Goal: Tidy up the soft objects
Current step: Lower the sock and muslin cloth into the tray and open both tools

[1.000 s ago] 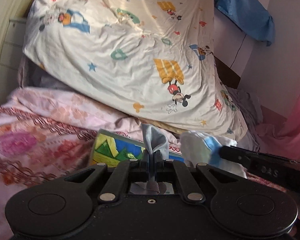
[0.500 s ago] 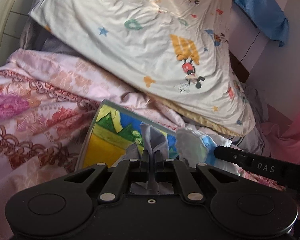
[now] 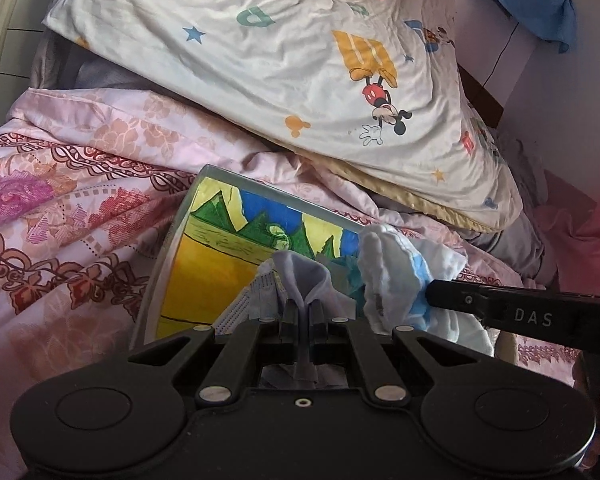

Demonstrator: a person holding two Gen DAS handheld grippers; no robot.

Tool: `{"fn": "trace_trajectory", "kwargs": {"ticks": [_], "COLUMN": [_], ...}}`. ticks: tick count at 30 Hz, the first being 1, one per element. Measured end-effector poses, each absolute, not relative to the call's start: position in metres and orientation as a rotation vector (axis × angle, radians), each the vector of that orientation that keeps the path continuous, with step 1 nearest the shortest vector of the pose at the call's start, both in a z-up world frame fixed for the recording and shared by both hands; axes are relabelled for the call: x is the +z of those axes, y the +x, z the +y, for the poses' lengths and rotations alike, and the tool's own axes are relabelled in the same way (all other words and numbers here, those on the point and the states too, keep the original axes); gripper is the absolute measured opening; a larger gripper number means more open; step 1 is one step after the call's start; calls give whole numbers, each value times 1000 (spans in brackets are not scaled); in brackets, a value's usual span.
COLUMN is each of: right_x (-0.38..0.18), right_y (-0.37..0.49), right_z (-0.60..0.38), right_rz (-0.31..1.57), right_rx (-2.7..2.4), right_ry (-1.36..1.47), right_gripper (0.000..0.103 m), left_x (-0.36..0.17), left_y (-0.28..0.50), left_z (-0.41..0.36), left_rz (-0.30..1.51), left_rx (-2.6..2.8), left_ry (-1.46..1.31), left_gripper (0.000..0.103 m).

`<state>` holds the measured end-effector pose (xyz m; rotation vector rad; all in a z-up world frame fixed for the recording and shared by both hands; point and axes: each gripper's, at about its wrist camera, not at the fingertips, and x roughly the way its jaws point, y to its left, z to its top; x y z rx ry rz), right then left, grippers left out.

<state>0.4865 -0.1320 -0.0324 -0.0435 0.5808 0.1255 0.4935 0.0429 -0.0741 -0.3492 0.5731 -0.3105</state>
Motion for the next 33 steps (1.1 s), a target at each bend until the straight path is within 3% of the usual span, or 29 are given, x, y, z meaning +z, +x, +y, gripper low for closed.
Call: {"fn": "trace_trajectory", "kwargs": {"ticks": [6,12,17,25,33], "right_x": [-35,-32,-31,-28,-21], "right_y": [489,486,484,478,463], "right_z": [-133,-135,-136,-139,-145], "right_rz": [591,580,576,569,540], "right_rx": [124,118,113,108,95], "right_ry": [-54,-53,-58,-60,-78], "right_gripper": [11,13,20,31,53], "left_x": [-72,-72,-72,-67,-56], "left_y": [491,492,491,485,473], "left_z": [40,41,45,44,46], "left_rz": [573,587,590,591,573], "left_rx": [-313,-306,-289,-256,-233], "left_ry": [-329,-348,-361,-348,-346], "left_gripper": [5,14,17,37,54]}}
